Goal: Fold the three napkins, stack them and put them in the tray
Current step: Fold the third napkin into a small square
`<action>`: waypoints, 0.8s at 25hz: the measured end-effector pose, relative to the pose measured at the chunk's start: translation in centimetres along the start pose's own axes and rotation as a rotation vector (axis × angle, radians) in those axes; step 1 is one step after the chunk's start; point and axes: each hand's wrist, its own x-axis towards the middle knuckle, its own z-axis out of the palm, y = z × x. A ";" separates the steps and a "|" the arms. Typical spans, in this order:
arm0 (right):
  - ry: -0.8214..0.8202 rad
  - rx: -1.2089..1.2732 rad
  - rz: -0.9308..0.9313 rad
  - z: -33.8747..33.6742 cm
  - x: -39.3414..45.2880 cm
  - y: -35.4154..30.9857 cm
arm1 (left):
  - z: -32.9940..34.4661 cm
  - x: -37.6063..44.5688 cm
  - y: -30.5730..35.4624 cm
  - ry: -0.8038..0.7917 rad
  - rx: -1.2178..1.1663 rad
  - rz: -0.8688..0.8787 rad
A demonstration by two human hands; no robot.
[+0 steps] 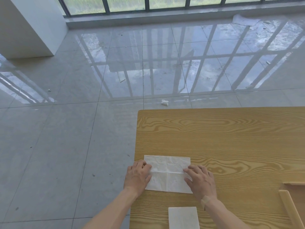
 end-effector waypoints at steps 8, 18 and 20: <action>0.018 0.072 0.027 0.1 0.1 -0.2 | 0.0 0.3 0.4 0.033 -0.021 0.018; 0.061 0.152 0.004 -2.2 0.7 0.2 | -1.3 0.7 0.1 0.121 -0.113 0.023; 0.120 0.173 -0.003 -3.1 0.9 0.1 | -1.9 1.1 0.1 0.166 -0.122 0.037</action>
